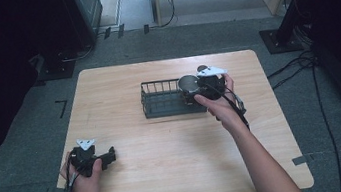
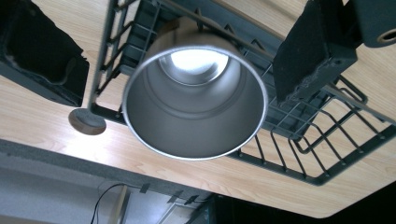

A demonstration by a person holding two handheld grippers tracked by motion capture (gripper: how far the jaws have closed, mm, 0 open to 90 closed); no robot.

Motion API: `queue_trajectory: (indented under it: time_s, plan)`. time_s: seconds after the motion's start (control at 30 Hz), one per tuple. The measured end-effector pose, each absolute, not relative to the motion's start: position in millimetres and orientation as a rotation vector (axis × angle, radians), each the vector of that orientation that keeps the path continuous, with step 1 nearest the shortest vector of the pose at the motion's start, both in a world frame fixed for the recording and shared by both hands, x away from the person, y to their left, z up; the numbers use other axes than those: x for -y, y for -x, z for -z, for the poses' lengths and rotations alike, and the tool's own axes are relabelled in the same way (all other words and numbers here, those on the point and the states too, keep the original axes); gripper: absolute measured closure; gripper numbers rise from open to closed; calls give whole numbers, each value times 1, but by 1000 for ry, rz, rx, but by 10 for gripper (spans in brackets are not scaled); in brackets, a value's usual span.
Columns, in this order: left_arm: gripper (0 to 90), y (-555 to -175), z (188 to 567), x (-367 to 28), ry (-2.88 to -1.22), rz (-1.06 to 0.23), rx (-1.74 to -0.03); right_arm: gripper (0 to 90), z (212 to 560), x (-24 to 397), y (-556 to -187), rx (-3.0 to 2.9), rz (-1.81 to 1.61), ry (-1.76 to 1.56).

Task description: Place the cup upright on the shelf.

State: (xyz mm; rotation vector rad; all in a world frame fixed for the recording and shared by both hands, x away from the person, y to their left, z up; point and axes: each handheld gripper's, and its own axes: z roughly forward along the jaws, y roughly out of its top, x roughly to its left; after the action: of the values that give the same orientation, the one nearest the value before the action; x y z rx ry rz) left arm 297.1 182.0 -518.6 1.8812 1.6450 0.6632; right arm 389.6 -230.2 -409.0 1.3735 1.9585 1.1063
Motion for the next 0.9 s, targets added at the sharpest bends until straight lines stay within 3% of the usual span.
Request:
queue_trajectory:
  time_s: [0.5,0.9]
  plan:
    - [0,-297,519,-182,-1877,-664,-1645,32,398,262,-359,-1917,-1132,-1367]
    - [0,-297,519,-182,-1879,-665,-1645,32,410,287,-339,-1909,-1117,-1391]
